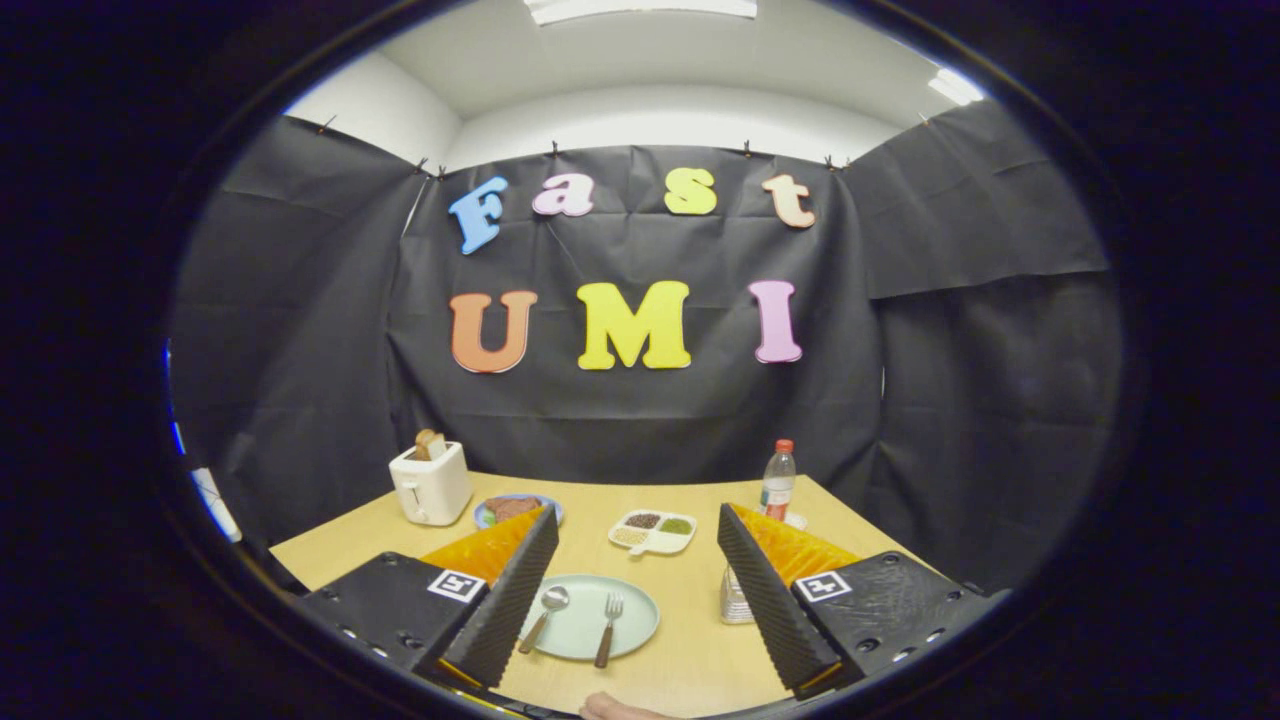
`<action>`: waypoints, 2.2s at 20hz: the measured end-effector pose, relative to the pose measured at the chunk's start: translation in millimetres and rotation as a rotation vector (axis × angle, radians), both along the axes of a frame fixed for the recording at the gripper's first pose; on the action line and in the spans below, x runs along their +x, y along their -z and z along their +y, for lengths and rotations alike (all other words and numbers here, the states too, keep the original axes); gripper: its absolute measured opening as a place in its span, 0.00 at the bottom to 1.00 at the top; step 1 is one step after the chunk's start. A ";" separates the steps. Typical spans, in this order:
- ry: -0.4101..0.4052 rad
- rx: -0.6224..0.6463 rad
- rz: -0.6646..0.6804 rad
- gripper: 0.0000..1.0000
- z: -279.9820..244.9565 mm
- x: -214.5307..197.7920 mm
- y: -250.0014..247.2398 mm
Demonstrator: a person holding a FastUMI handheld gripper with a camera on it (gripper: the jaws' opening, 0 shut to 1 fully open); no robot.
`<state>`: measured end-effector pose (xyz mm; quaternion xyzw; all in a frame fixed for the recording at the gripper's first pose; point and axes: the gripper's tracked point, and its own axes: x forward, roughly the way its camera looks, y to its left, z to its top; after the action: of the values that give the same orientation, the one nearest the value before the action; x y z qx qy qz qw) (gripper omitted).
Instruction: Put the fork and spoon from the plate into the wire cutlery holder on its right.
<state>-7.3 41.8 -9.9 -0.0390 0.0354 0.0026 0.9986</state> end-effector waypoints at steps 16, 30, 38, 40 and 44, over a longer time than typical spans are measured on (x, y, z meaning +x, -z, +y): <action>0.071 -0.053 0.354 0.96 13.9 62.2 105.7; 0.064 -0.034 0.756 0.94 19.3 104.2 231.8; 0.063 0.052 0.896 0.90 26.7 113.5 271.6; 0.062 0.067 0.915 0.83 29.1 113.1 273.2; 0.076 0.059 0.951 0.64 26.1 110.9 282.7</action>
<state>103.6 67.9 -292.6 -0.0036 0.4896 -0.0154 0.8718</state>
